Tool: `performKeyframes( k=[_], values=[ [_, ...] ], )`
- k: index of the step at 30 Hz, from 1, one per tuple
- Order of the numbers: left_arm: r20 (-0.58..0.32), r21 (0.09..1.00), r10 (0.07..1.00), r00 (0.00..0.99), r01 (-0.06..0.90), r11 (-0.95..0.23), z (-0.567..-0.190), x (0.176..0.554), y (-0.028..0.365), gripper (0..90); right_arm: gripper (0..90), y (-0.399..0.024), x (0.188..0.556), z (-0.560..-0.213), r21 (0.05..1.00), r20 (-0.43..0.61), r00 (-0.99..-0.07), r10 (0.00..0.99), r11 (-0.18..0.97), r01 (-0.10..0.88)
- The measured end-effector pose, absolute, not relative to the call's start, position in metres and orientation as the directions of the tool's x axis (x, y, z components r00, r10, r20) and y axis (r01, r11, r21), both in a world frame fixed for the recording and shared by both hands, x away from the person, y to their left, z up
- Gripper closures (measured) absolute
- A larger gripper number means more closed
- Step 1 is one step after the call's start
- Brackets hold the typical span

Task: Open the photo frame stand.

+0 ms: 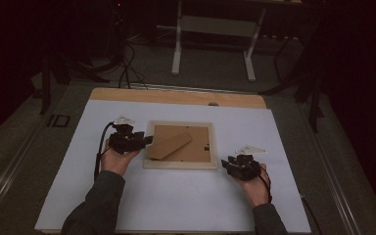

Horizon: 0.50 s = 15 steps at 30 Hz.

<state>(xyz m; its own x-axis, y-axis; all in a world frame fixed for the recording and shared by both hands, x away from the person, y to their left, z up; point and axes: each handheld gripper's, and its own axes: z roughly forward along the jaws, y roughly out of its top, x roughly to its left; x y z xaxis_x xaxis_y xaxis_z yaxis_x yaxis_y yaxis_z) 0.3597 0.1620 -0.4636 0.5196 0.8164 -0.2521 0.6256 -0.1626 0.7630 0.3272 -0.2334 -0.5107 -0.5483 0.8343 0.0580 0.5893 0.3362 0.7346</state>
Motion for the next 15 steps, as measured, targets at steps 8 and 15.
performKeyframes(
  k=[8, 15],
  values=[
    [-0.264, 0.739, 0.788, 0.557, 0.641, -0.206, -0.47, 0.375, 0.148, 60.0, 60.8, -0.229, 0.325, -0.512, 0.734, 0.048, -0.555, 0.83, 0.348, 0.584],
    [-0.286, 0.735, 0.754, 0.592, 0.64, -0.224, -0.474, 0.384, 0.14, 54.1, 60.3, -0.232, 0.324, -0.511, 0.735, 0.052, -0.552, 0.832, 0.342, 0.585]
  ],
)
